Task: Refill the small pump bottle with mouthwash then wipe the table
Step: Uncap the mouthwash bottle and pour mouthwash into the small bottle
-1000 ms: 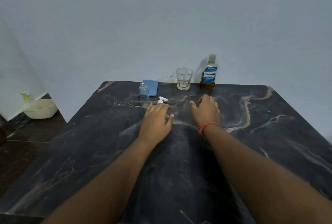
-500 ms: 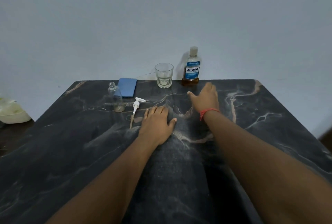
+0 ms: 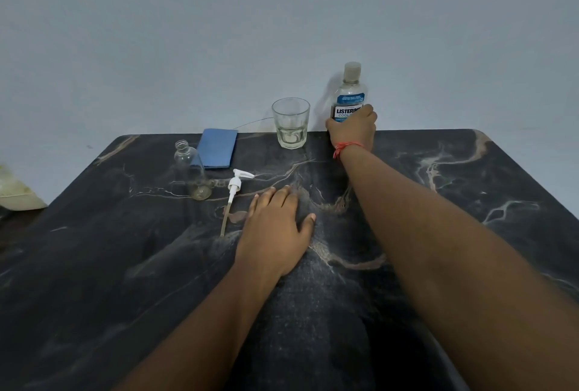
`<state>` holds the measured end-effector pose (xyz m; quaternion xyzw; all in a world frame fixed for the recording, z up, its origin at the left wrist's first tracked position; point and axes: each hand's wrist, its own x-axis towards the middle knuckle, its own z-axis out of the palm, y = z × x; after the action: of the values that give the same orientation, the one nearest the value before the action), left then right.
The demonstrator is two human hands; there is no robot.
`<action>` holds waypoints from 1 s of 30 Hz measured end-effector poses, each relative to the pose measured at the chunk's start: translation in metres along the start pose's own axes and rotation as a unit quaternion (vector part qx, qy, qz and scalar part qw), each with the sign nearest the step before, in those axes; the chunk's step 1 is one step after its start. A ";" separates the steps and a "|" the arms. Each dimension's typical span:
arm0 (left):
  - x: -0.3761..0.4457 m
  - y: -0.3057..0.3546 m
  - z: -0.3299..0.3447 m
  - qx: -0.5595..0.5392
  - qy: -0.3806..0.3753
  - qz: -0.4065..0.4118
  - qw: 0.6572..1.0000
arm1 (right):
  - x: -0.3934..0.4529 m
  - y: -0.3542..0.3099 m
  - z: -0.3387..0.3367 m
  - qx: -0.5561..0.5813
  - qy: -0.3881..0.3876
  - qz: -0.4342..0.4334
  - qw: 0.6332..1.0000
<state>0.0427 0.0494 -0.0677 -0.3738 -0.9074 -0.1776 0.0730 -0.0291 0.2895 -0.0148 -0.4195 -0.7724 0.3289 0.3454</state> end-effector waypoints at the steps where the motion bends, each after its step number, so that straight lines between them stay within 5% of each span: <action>1: 0.000 0.000 0.000 -0.001 0.002 -0.001 1.000 | 0.002 0.000 0.001 0.001 -0.001 -0.006 1.000; 15: -0.017 0.012 -0.025 -0.106 0.026 -0.012 0.994 | -0.136 0.031 -0.090 -0.037 0.006 -0.092 0.995; 20: -0.062 0.032 -0.041 -0.339 0.031 -0.074 0.937 | -0.213 0.038 -0.131 -0.065 0.017 -0.119 0.991; 30: -0.118 0.069 -0.067 -0.506 0.006 -0.052 0.861 | -0.307 0.032 -0.162 -0.038 0.004 -0.136 0.990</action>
<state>0.1752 -0.0072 -0.0182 -0.3102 -0.7107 -0.6179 -0.1300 0.2415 0.0702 -0.0314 -0.3244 -0.8328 0.2479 0.3738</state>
